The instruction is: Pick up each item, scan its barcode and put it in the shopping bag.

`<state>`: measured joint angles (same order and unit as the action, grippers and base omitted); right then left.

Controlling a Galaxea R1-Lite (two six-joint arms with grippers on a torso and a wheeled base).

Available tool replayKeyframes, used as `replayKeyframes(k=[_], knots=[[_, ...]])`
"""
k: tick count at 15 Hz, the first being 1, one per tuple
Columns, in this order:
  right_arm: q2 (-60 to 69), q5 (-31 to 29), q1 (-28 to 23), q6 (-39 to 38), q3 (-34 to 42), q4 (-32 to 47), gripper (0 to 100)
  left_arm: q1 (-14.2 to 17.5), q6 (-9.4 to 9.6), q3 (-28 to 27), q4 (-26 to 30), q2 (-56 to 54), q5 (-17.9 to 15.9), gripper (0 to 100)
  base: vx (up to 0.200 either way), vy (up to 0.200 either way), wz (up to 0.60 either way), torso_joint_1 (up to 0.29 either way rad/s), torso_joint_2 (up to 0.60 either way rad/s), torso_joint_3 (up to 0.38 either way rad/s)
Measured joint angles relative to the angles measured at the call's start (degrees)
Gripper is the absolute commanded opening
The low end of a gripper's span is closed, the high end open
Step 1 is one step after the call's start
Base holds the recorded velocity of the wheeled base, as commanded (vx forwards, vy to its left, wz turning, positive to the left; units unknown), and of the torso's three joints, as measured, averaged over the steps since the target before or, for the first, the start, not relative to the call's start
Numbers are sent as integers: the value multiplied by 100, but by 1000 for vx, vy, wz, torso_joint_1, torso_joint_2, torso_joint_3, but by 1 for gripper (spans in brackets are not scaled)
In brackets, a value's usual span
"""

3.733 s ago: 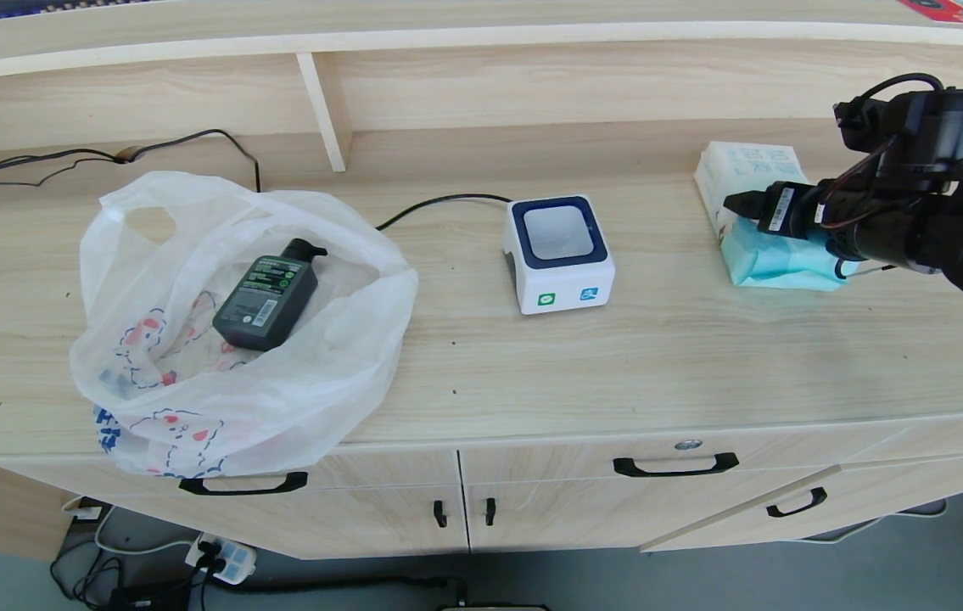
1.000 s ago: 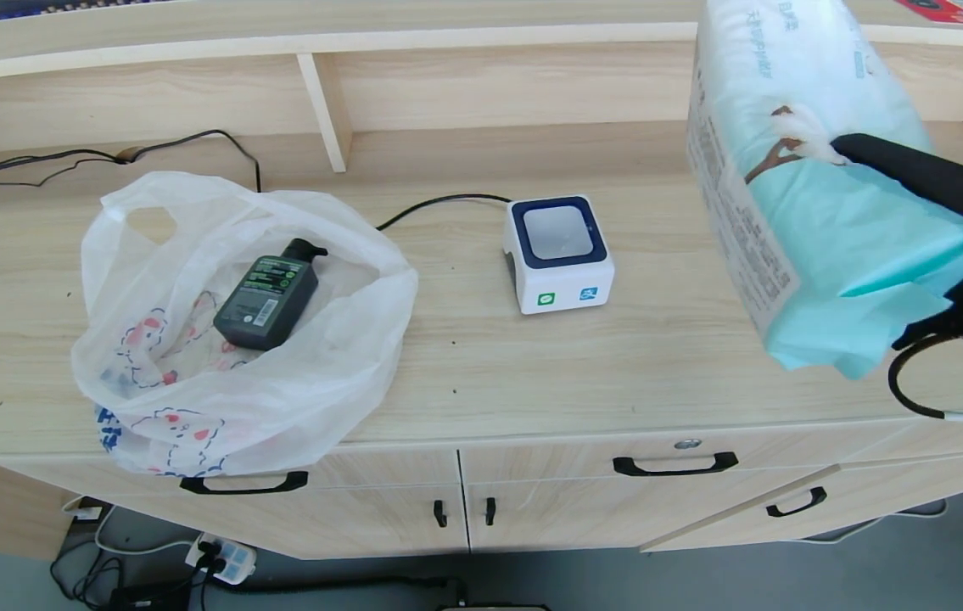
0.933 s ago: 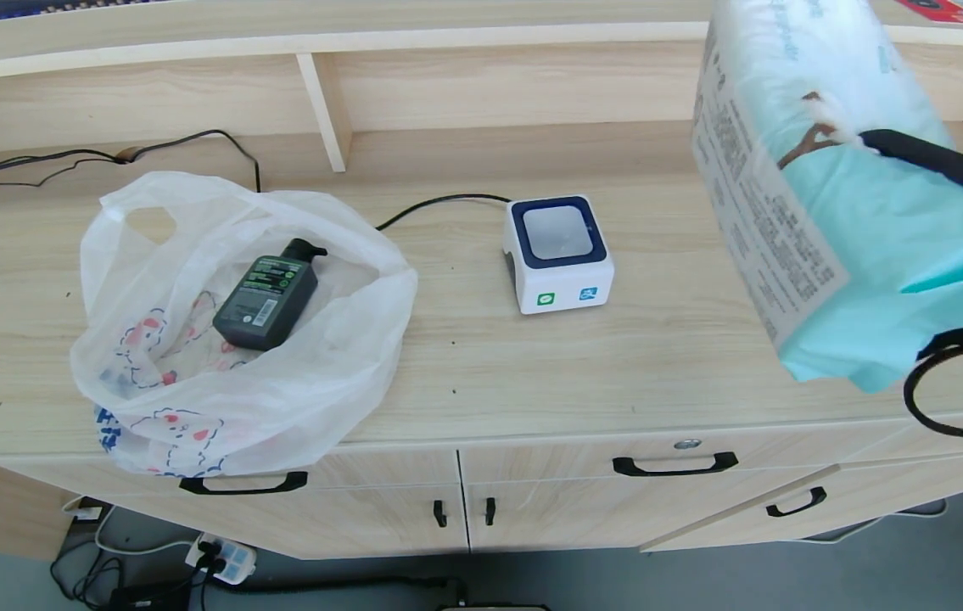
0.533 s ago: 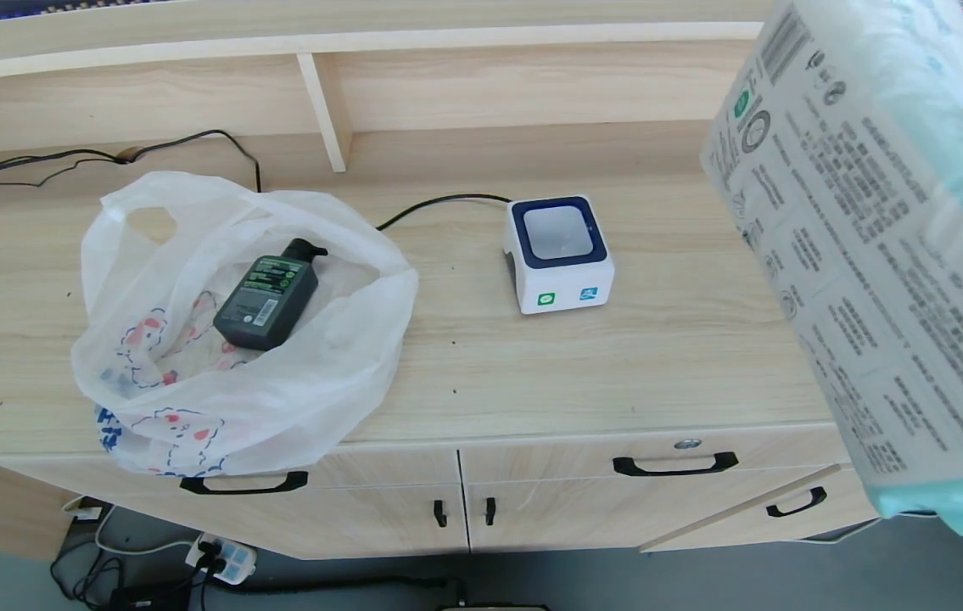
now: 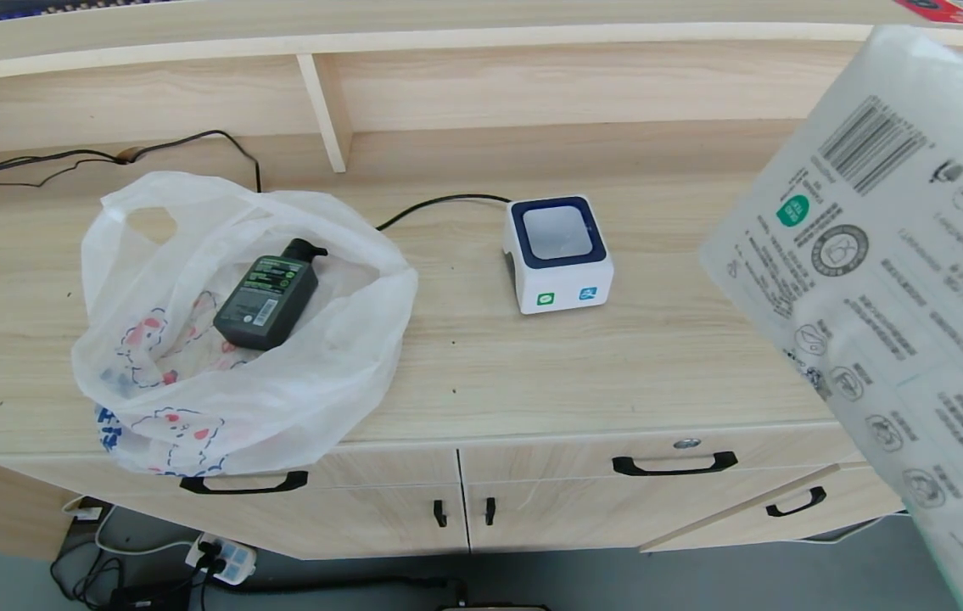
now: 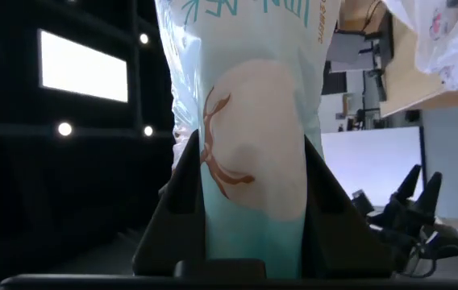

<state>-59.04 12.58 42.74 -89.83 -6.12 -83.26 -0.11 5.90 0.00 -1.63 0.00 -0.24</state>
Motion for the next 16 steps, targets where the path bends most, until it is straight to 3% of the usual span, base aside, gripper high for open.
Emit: replayKeyframes(k=[5, 8, 16], knots=[[127, 521, 12, -1713, -339, -35, 0, 0, 0, 0, 0, 0, -2, 100, 0, 0, 0, 0, 0, 0], [144, 925, 50, -1891, -391, -40, 0, 0, -7, 0, 2, 0, -2, 100, 0, 0, 0, 0, 0, 0], [11, 983, 596, -1932, -432, -44, 0, 0, -10, 0, 0, 0, 0, 100, 0, 0, 0, 0, 0, 0]])
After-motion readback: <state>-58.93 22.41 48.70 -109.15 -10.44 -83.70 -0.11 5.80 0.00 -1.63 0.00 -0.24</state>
